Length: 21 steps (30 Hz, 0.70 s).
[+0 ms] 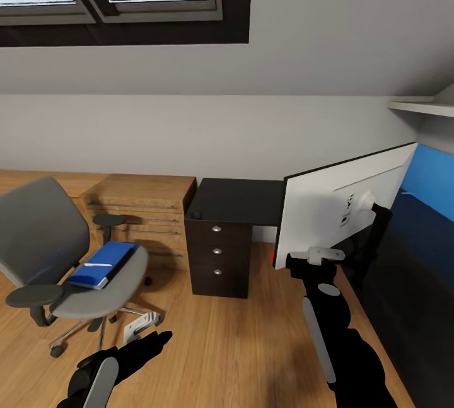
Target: In the bedroom, organize the workspace by keeping the computer under the desk, ensuring the monitor is on the desk, placing the keyboard on the desk next to the monitor, placing the mouse on the desk next to the keyboard, moving the folder from the swivel chair onto the desk next to the mouse, stacking the notebook on top of the folder with the pen on top of the notebook, and positioning the swivel chair next to the desk.
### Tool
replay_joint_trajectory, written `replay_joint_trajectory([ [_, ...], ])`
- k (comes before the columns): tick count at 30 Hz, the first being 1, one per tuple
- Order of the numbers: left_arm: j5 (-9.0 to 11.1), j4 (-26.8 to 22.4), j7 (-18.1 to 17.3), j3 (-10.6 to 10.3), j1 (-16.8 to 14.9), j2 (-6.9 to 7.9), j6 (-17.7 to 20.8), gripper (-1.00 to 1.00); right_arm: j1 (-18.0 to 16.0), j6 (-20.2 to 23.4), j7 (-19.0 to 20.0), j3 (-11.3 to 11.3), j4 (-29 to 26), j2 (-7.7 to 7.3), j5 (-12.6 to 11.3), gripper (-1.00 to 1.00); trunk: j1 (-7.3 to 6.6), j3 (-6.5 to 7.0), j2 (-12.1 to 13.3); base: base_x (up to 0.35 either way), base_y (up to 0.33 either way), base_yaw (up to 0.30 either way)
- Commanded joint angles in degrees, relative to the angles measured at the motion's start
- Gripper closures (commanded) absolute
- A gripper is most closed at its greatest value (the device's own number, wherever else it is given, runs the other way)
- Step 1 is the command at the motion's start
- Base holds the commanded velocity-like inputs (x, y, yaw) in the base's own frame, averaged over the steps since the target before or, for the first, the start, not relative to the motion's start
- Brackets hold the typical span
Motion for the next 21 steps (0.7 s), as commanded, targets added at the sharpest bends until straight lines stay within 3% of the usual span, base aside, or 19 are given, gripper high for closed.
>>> replay_joint_trajectory([
  [1,0.64,-0.06,0.44,0.09,-0.04,-0.06,0.27,-1.00,-0.03,0.36,-0.28,0.07,-0.12,-0.01,0.03,-1.00,0.00,-0.07,-0.04,0.000,0.000,0.000],
  [4,0.68,-0.05,0.43,0.09,-0.04,-0.11,0.27,-1.00,0.29,-1.26,-0.35,0.47,-0.21,-0.01,0.04,-1.00,0.00,-0.07,-0.04,0.000,0.000,0.000],
  [9,0.69,-0.05,0.44,0.08,-0.04,-0.11,0.27,-1.00,1.82,-5.50,-3.14,3.85,-0.23,-0.01,0.55,-1.00,0.00,-0.07,-0.04,0.000,0.000,0.000],
  [12,0.69,0.00,0.44,0.05,-0.04,-0.12,0.27,-1.00,2.65,-8.30,-7.92,7.21,-0.14,-0.08,1.72,-1.00,0.00,-0.07,-0.04,0.000,0.000,0.000],
  [13,0.69,0.02,0.44,0.04,-0.04,-0.13,0.27,-1.00,3.56,-11.95,-13.60,11.30,0.02,-0.17,3.29,-1.00,0.00,-0.07,-0.04,0.000,0.000,0.000],
  [14,0.69,0.03,0.44,0.04,-0.04,-0.13,0.27,-1.00,3.88,-13.86,-16.08,12.96,0.17,-0.22,4.00,-1.00,0.00,-0.07,-0.04,0.000,0.000,0.000],
  [21,0.69,0.04,0.44,0.01,-0.04,-0.13,0.27,-1.00,4.36,-18.58,-20.95,15.88,1.99,-0.41,5.26,-1.00,0.00,-0.07,-0.04,0.000,0.000,0.000],
])
